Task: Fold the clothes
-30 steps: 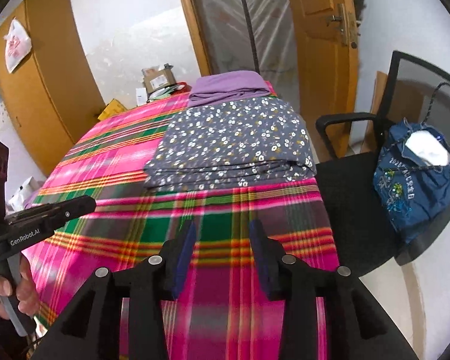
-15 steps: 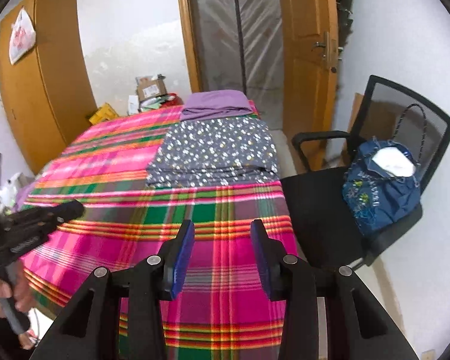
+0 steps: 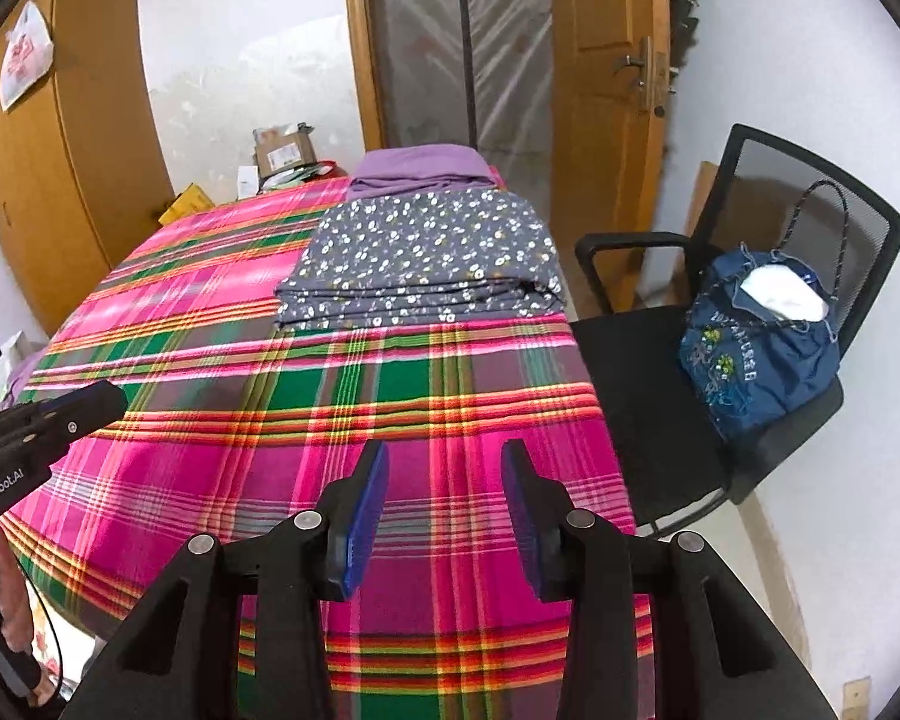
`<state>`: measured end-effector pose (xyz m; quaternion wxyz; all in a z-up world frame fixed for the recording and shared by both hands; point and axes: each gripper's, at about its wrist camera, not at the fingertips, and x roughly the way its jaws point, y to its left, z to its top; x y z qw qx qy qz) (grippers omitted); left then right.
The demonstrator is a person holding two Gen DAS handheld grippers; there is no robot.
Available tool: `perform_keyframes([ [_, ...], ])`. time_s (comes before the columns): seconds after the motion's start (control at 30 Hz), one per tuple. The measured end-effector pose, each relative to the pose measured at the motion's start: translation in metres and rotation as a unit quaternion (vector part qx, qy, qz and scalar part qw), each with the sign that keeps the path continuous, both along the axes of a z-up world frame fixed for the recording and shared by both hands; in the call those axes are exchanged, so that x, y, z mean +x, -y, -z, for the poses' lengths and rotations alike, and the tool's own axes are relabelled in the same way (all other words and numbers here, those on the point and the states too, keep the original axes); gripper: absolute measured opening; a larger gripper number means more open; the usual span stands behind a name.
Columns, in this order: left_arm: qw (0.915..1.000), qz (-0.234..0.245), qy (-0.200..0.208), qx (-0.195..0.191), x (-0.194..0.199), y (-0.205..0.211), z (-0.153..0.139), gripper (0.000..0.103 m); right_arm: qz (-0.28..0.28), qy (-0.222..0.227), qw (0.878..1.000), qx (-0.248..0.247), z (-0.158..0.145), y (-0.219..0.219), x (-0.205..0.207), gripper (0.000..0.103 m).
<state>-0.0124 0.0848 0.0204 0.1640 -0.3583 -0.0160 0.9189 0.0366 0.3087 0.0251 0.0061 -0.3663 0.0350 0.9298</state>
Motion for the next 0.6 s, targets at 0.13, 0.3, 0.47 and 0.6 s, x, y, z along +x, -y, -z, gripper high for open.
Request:
perform_keyframes([
  [0.13, 1.0000, -0.004, 0.005, -0.001, -0.002, 0.004, 0.004, 0.013, -0.005, 0.009, 1.000, 0.000, 0.008, 0.004, -0.005, 0.040],
  [0.3, 1.0000, -0.008, 0.005, 0.002, -0.002, 0.008, 0.007, 0.014, -0.008, 0.011, 1.000, 0.002, 0.011, 0.008, -0.007, 0.040],
  [0.47, 0.9999, -0.010, 0.003, -0.004, 0.000, 0.008, 0.007, 0.014, -0.012, 0.007, 1.000, 0.004, 0.009, 0.013, -0.007, 0.040],
  [0.6, 0.9999, -0.014, 0.004, -0.009, 0.002, 0.010, 0.009, 0.014, -0.017, 0.006, 1.000, 0.003, 0.009, 0.017, -0.008, 0.040],
])
